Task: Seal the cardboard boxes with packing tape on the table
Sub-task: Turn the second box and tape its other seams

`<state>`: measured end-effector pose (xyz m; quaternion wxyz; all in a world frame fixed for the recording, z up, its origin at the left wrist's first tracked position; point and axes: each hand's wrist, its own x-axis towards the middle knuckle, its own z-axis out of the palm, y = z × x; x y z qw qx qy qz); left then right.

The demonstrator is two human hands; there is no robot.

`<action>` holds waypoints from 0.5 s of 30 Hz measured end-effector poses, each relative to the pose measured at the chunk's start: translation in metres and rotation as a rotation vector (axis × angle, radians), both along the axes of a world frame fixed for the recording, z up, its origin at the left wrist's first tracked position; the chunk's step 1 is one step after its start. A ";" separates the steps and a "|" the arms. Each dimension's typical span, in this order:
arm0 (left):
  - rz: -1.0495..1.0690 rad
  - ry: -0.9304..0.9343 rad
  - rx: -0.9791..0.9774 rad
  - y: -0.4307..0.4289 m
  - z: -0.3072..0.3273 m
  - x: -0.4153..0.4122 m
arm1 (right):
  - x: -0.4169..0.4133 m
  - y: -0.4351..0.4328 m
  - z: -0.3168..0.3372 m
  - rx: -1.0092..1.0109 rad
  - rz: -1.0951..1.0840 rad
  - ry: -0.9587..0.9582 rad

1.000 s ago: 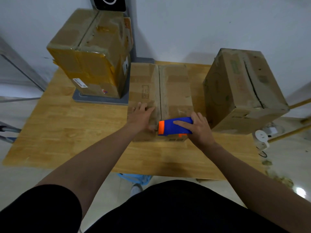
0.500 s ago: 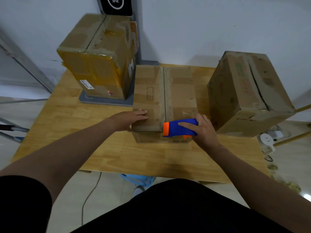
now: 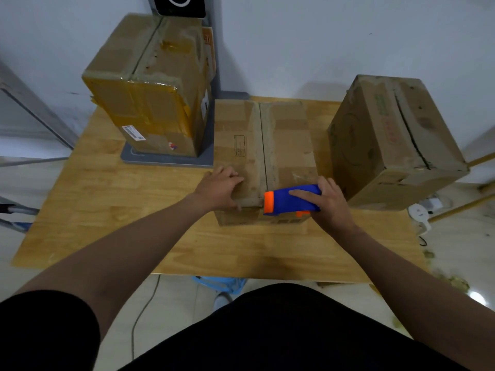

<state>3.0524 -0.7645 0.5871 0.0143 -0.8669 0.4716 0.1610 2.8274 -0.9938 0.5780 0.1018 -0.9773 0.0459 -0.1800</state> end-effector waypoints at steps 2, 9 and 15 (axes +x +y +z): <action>0.058 0.004 -0.036 -0.009 -0.003 -0.006 | 0.000 0.000 0.002 0.002 0.004 0.004; 0.191 0.149 -0.042 -0.048 -0.009 -0.020 | -0.001 0.000 0.008 -0.016 -0.020 0.082; 0.255 0.217 0.005 -0.058 -0.010 -0.018 | -0.007 -0.006 0.006 -0.049 0.013 0.053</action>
